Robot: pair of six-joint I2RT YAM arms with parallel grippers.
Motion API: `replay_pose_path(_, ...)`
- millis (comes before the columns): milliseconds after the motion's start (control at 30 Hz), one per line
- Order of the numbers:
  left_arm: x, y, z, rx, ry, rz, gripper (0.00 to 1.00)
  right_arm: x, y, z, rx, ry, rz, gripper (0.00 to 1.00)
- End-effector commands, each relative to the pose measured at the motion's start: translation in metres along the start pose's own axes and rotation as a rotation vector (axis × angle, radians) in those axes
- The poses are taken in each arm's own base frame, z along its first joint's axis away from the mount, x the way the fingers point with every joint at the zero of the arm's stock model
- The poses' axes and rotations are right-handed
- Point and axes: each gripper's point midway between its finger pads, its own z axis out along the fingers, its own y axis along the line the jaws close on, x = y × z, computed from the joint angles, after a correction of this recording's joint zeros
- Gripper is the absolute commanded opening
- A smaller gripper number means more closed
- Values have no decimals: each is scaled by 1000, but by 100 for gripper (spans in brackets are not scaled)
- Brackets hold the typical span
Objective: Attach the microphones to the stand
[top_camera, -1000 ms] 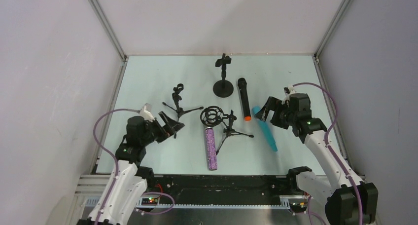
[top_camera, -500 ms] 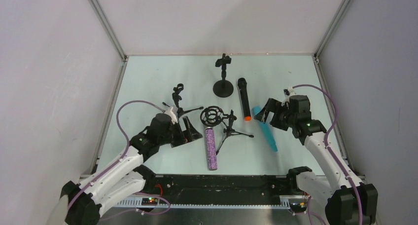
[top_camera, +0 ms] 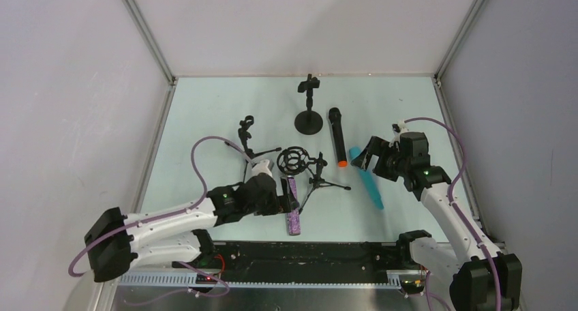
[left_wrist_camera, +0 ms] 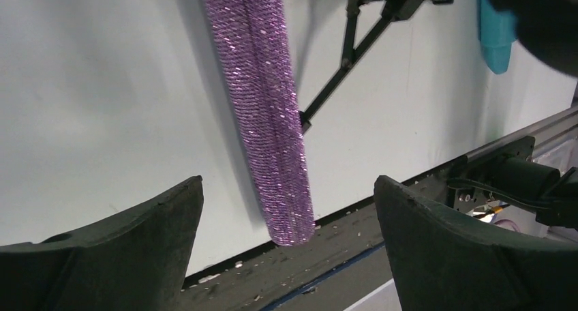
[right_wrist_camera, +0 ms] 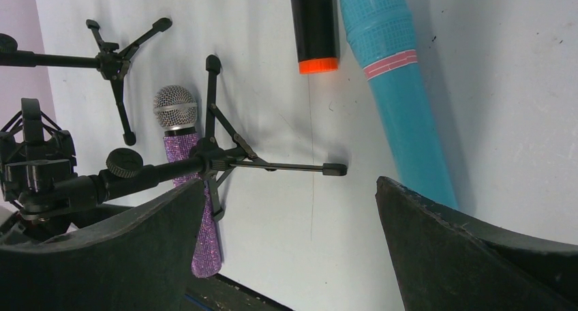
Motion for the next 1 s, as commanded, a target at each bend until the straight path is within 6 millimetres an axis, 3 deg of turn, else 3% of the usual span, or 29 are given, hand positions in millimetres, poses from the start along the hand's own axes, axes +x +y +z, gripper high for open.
replay_pose_path(0, -15, -23, 1, -25, -131, -36, 98, -1, -1, 1, -3, -10, -13, 100)
replay_pose_path(300, 34, -23, 25, -171, -33, 60, 98, -1, 0, 0, -8, -11, -14, 100)
replay_pose_path(600, 64, 1, 37, -318, -3, 125, 98, -2, 2, -1, -16, -13, -13, 100)
replay_pose_path(733, 61, 4, 31, -312, -43, 121, 98, -2, 4, -1, -25, -16, -12, 100)
replay_pose_path(967, 33, -6, 5, -210, -167, 74, 100, -2, 6, 0, -37, -11, -4, 100)
